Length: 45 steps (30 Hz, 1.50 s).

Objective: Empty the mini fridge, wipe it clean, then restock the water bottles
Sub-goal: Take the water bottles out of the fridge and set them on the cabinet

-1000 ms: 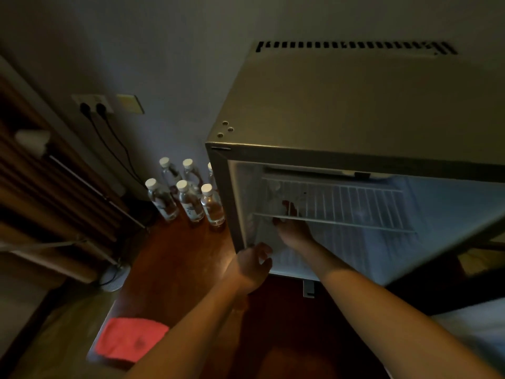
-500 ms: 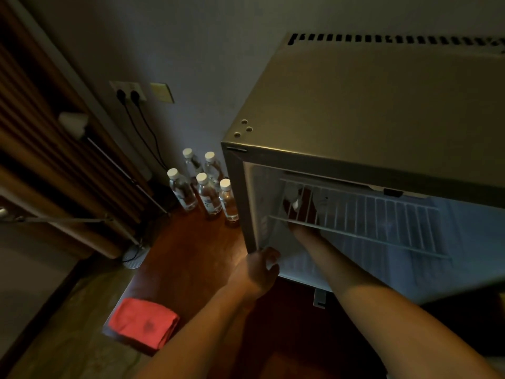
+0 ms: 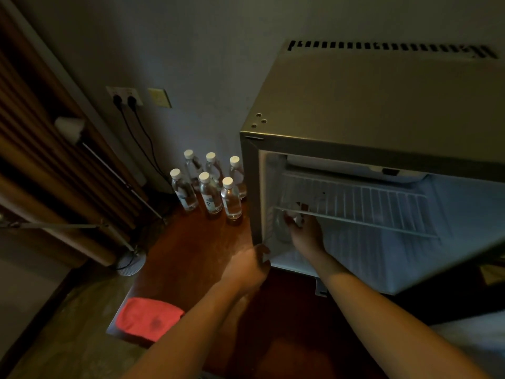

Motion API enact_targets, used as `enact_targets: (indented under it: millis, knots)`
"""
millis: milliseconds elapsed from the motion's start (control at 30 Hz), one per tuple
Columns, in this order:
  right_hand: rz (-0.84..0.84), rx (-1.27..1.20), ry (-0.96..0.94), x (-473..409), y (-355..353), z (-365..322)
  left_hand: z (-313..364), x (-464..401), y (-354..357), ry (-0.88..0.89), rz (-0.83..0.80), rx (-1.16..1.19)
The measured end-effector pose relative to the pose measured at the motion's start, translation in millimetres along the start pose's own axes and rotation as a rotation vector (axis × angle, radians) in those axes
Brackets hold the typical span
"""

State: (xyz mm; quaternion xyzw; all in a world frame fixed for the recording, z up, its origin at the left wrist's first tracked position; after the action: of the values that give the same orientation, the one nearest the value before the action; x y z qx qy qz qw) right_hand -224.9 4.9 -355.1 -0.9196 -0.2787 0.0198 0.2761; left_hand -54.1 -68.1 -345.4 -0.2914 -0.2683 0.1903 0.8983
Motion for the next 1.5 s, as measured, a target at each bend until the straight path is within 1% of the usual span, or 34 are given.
enact_targets:
  millis: [233,400,533,733,833,933,1067,1167,1367,1500]
  knots:
    - [0.004,-0.01,-0.019,47.6,10.9,-3.4,-14.0,9.9,-8.9,0.061,-0.037,-0.056]
    - [0.072,0.079,0.076,76.2,18.3,-8.3,-25.7,17.8,-24.4,0.114,-0.068,-0.075]
    - [0.096,0.066,0.14,98.6,29.8,-12.4,-37.9,27.6,-35.4,0.174,-0.072,-0.095]
    - [0.142,0.02,0.075,129.7,53.3,-39.0,-59.3,39.9,-53.8,0.212,-0.06,-0.112]
    - [0.116,-0.025,0.064,139.0,71.6,-54.6,-73.2,45.7,-63.2,0.22,-0.054,-0.102]
    - [0.108,-0.025,0.045,143.6,92.2,-66.7,-92.6,52.4,-72.3,0.202,-0.055,-0.086]
    - [0.054,-0.045,0.064,145.6,115.4,-73.6,-111.3,60.9,-76.1,0.185,-0.12,-0.064]
    - [0.031,-0.033,0.069,144.3,129.3,-76.5,-124.8,60.3,-78.8,0.176,-0.134,-0.04]
    - [0.023,0.007,0.077,124.9,144.8,-86.2,-133.1,43.9,-89.3,0.175,-0.13,-0.051]
    - [0.04,0.037,0.105,102.2,147.9,-91.8,-134.5,22.6,-93.5,0.135,-0.151,-0.084]
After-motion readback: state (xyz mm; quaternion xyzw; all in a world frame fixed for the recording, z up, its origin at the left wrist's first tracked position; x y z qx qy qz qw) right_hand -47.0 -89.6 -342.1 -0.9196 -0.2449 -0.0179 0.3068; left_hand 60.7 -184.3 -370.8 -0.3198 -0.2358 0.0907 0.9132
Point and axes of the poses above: each hand's wrist, its own x-axis away from the middle knuckle, its own y-axis out of the palm, z = x × y, the point moved 7 cm from there along -x, towards the middle knuckle, and after that the axes turned 4 degrees about x, right-handed, at the moved point
